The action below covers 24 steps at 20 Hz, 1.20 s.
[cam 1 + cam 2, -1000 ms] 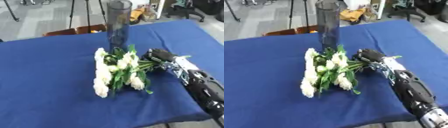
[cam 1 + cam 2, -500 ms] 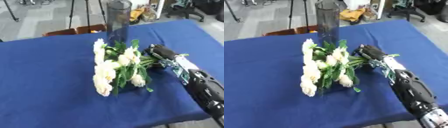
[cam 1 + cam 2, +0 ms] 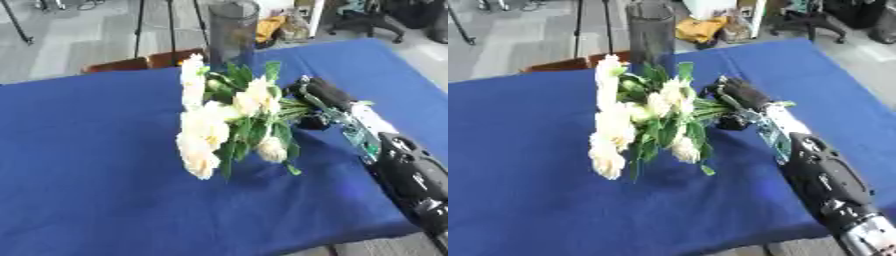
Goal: Arrange flowers into the vase.
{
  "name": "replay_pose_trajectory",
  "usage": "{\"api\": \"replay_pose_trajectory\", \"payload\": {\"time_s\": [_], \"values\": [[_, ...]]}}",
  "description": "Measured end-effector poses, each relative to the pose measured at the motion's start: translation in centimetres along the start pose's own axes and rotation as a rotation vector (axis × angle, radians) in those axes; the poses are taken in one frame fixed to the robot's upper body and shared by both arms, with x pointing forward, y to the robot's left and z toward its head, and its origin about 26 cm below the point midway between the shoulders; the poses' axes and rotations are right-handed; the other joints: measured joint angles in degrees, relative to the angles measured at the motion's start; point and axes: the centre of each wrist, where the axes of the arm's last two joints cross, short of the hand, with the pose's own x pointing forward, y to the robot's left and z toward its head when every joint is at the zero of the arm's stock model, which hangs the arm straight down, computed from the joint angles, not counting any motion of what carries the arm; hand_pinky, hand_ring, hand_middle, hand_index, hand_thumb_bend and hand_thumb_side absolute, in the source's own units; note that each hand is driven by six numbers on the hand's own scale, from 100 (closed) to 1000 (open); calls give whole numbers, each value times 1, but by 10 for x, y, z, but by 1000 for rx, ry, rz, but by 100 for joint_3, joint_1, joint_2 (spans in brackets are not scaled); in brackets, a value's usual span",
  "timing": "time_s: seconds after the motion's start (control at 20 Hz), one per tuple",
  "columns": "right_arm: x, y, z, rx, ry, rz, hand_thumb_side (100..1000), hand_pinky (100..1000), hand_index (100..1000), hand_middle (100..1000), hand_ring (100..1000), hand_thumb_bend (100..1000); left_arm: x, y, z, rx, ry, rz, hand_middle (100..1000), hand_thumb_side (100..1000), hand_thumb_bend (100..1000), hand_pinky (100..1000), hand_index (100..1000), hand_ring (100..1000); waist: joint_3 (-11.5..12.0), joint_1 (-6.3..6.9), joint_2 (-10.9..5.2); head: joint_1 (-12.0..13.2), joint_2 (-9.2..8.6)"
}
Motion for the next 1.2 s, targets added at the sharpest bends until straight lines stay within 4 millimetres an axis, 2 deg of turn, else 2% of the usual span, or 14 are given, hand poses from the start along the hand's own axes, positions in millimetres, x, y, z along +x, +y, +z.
{"api": "replay_pose_trajectory", "payload": {"time_s": [0.4,0.7,0.8,0.95,1.0,1.1,1.15,1.2], "values": [[13,-68,-6,-80,-85,50,100,100,100,100,100,100,-5,1,4,5,22,-7,507,765,415,497,685,534,-151,-8,-116,1,6],[13,-116,-7,-156,-91,86,100,100,100,100,100,100,-7,3,6,8,29,-21,507,765,416,497,685,534,-196,-173,-187,0,6],[11,-125,-8,-177,-85,88,100,100,100,100,100,100,-7,4,6,8,28,-27,507,765,416,497,685,534,-193,-183,-204,-2,6],[8,-128,-6,-186,-77,83,100,100,100,100,100,100,-7,4,6,8,28,-28,507,765,416,497,685,534,-193,-184,-204,-3,6],[8,-128,-6,-187,-75,80,183,100,100,100,101,100,-7,4,6,8,28,-28,507,762,418,498,685,535,-188,-186,-207,-3,5],[3,-133,-7,-215,-52,72,219,100,100,100,110,100,-7,4,6,5,28,-28,507,763,417,498,685,534,-33,-207,-252,-42,-3],[1,-140,-9,-249,-36,68,265,100,104,100,127,100,-7,4,6,2,28,-30,507,762,417,498,685,534,112,-230,-277,-88,-10],[-1,-149,-13,-287,-23,65,274,100,104,100,129,100,-7,5,6,-5,26,-35,507,762,417,498,685,534,225,-265,-281,-137,-26]]}}
